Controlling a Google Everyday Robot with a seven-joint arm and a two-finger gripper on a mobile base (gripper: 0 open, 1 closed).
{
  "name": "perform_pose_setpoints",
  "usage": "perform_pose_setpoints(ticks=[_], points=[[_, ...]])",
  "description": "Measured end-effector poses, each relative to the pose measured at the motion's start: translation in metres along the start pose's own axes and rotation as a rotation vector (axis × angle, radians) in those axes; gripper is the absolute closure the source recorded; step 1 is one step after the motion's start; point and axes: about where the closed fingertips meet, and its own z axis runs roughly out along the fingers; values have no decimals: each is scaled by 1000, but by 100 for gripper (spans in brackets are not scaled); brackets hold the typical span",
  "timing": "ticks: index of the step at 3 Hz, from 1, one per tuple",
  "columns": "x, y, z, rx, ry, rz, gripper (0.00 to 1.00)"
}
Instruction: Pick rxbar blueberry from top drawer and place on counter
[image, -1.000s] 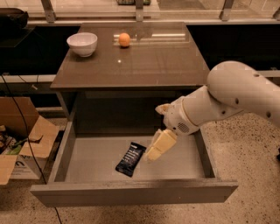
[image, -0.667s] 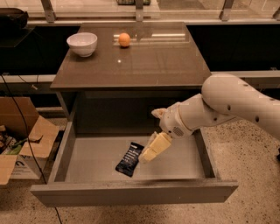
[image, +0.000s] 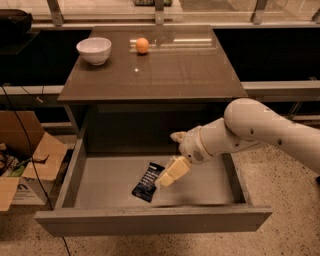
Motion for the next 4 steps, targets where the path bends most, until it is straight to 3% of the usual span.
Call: perform_pose_setpoints(ticks=[2, 4], points=[[5, -1, 28, -17, -33, 33, 0], [22, -11, 110, -64, -86, 90, 0]])
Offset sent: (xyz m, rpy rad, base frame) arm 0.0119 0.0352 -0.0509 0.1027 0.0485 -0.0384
